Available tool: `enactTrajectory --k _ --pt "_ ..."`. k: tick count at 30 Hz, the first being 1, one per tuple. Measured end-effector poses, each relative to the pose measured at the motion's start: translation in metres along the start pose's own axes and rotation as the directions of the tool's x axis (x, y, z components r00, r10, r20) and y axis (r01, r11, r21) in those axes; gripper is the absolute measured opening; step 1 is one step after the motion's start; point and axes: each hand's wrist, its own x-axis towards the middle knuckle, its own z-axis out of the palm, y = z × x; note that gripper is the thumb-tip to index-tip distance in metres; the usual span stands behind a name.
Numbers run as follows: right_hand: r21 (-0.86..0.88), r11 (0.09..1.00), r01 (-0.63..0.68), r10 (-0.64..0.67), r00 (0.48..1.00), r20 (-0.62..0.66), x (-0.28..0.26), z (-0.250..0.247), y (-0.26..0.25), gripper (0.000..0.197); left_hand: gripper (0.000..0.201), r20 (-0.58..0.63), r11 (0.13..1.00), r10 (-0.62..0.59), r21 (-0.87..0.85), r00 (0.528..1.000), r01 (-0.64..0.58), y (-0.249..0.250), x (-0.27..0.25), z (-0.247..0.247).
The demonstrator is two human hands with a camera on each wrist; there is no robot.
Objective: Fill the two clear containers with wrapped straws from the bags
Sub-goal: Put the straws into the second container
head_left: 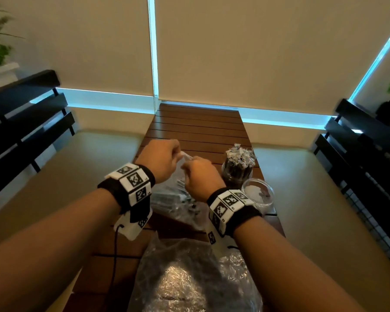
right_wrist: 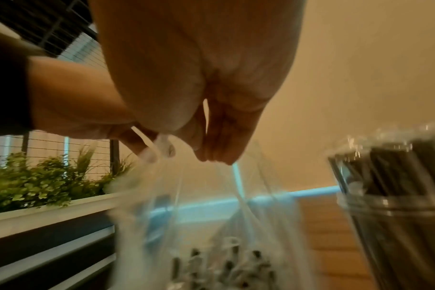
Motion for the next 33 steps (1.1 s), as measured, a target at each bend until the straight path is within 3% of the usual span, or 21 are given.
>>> enactTrajectory --k 4,7,9,10,11,14,18,25,28,30,33 --pt "-0.069 0.993 -0.095 0.110 0.956 0.273 0.014 0.023 -0.002 0.017 0.026 0.057 0.991 0.122 0.039 0.991 -0.125 0.006 -0.010 0.014" --pt "-0.149 0.980 -0.128 0.174 0.917 0.358 0.021 0.044 0.003 0.031 0.021 0.099 0.983 0.157 0.081 0.983 -0.165 0.008 -0.013 0.017" --pt "-0.203 0.969 -0.138 0.213 0.885 0.415 0.021 0.046 0.004 0.012 0.018 0.111 0.970 0.192 0.127 0.975 -0.205 0.007 -0.014 0.017" --pt "-0.251 0.963 -0.093 0.204 0.862 0.464 0.020 0.049 0.008 0.015 0.016 0.114 0.963 0.208 0.147 0.971 -0.224 0.007 -0.014 0.016" --pt "-0.297 0.952 -0.072 0.221 0.835 0.505 0.019 0.051 0.012 0.031 0.015 0.116 0.957 0.221 0.165 0.968 -0.238 0.006 -0.013 0.016" --pt "-0.386 0.921 -0.059 0.257 0.836 0.485 0.017 0.056 0.011 0.056 0.014 0.136 0.946 0.234 0.197 0.963 -0.258 0.004 -0.013 0.015" --pt "-0.346 0.930 -0.125 0.292 0.823 0.488 0.027 0.083 0.015 0.030 0.016 0.155 0.934 0.269 0.200 0.951 -0.297 0.004 -0.018 0.018" --pt "-0.295 0.939 -0.178 0.317 0.784 0.534 0.037 0.107 0.017 0.024 0.016 0.174 0.930 0.275 0.201 0.945 -0.308 -0.004 -0.026 0.021" --pt "-0.306 0.938 -0.162 0.300 0.822 0.485 0.042 0.111 0.018 0.022 0.016 0.158 0.931 0.267 0.212 0.950 -0.297 -0.009 -0.025 0.020" --pt "-0.337 0.928 -0.156 0.310 0.825 0.472 0.042 0.109 0.018 0.010 0.016 0.151 0.931 0.270 0.211 0.951 -0.297 -0.011 -0.025 0.021" --pt "-0.328 0.933 -0.146 0.281 0.865 0.416 0.039 0.101 0.020 0.024 0.018 0.138 0.938 0.258 0.202 0.956 -0.282 -0.010 -0.023 0.023"
